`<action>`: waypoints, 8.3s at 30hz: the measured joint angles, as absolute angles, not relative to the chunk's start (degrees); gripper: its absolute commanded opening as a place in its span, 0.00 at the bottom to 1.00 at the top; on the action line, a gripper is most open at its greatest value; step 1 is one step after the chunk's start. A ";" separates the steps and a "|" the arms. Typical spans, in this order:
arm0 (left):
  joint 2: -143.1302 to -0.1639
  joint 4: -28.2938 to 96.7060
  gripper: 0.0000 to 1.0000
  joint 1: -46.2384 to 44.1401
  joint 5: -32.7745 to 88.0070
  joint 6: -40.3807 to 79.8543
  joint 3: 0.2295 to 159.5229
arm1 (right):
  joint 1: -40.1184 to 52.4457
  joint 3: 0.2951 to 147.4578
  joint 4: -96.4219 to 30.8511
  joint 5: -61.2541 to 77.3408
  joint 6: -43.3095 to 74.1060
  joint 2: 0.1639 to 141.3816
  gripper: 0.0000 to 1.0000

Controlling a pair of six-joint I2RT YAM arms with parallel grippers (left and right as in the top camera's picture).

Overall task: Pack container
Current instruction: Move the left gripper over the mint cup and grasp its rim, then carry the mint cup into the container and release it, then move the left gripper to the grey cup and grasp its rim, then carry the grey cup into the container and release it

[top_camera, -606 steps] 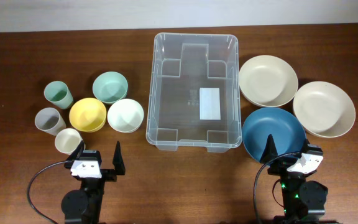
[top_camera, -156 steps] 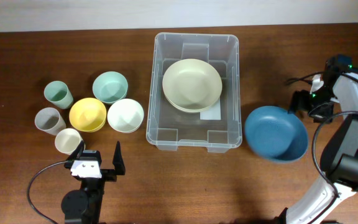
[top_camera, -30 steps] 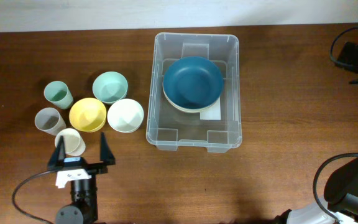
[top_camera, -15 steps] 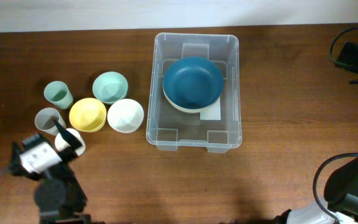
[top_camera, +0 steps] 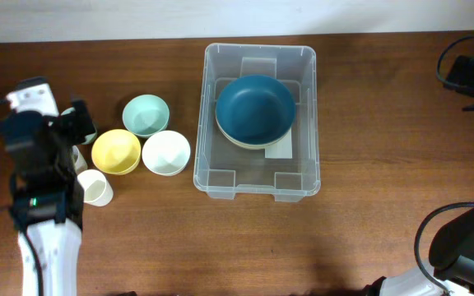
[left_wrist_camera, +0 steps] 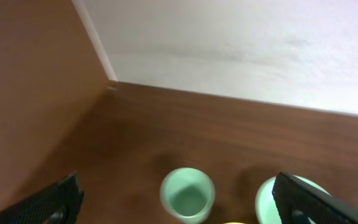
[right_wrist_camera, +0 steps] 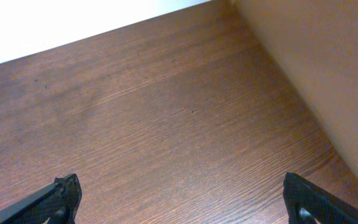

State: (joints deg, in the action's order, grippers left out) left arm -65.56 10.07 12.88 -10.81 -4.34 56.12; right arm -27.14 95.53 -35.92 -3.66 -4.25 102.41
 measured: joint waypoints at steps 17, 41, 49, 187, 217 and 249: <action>-94.94 -6.68 0.96 12.88 -3.55 -3.64 56.16 | -27.14 95.53 -35.97 -3.66 -4.27 102.41 0.99; -104.71 -10.87 0.67 12.88 -3.38 -3.44 56.18 | -27.14 95.53 -35.94 -3.66 -4.21 102.41 0.99; -104.71 -10.81 0.59 12.88 -5.67 -3.44 56.18 | -27.14 95.53 -35.97 -3.66 -4.25 102.41 0.99; -112.42 77.82 0.99 13.26 -11.49 21.63 122.19 | -27.14 95.53 -35.94 -3.66 -4.25 102.41 0.99; -111.85 48.53 0.21 18.35 -9.19 33.04 84.09 | -27.14 95.53 -35.97 -3.66 -4.25 102.41 0.99; -103.79 54.24 0.01 -3.84 24.32 -13.76 106.76 | -27.14 95.53 -35.97 -3.66 -4.27 102.41 0.99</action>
State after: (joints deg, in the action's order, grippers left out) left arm -103.79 54.24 -3.84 24.32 -13.76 106.76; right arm -27.14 95.53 -35.97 -3.66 -4.27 102.41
